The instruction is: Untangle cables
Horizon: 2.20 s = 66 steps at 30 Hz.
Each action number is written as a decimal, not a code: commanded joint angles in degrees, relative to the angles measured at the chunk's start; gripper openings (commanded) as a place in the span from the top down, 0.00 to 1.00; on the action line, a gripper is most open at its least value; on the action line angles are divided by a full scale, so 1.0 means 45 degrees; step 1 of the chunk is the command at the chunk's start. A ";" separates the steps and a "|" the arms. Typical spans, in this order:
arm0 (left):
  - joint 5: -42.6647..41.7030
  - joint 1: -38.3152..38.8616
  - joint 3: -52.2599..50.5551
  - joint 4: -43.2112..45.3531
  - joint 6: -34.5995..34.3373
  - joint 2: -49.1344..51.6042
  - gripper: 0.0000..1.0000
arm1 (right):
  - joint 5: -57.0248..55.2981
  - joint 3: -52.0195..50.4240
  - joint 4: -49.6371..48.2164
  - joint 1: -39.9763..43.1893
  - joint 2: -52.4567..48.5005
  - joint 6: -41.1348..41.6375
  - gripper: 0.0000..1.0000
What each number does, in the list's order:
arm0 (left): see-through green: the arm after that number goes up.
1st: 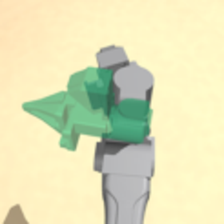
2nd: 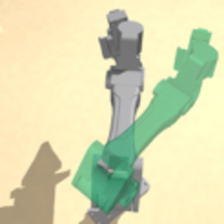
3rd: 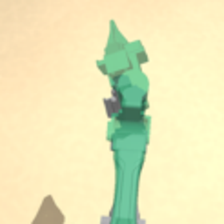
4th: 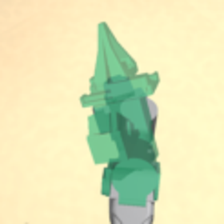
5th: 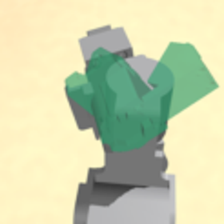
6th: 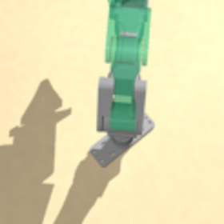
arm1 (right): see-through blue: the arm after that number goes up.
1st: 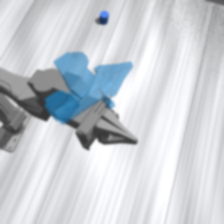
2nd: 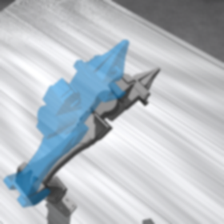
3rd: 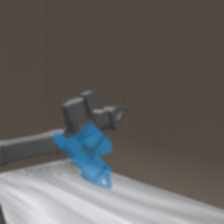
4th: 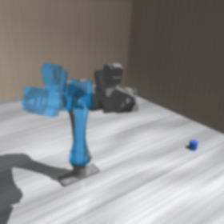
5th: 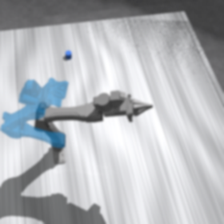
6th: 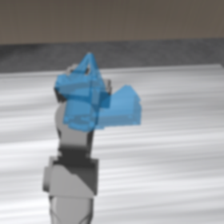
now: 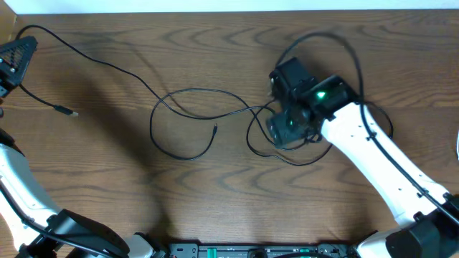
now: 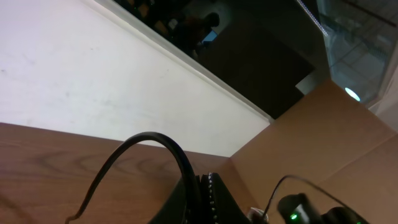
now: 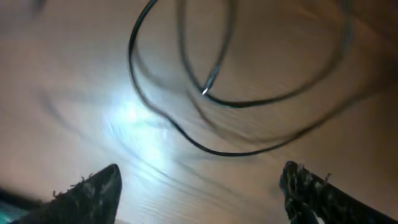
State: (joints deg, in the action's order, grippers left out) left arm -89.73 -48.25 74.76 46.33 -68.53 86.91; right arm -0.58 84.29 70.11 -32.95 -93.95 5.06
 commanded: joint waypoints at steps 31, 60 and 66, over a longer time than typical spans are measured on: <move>-0.0068 0.0039 0.0355 0.0044 0.0223 -0.0019 0.93 | 0.2268 -0.7261 -0.9904 -0.0267 -0.0942 -0.6756 0.41; -0.0063 0.0685 0.0355 0.0044 0.0223 -0.0019 0.92 | 0.1836 -0.7339 -1.1944 0.0427 -0.4629 -0.3133 0.99; -0.0068 0.0685 0.0355 0.0044 0.0223 -0.0019 0.93 | 0.1836 -0.7334 -1.1929 0.0384 -0.4624 -0.1545 0.99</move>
State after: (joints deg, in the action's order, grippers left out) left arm -89.73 -45.25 74.76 46.33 -68.53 86.91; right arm 10.68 56.27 12.36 -30.87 -107.94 -8.32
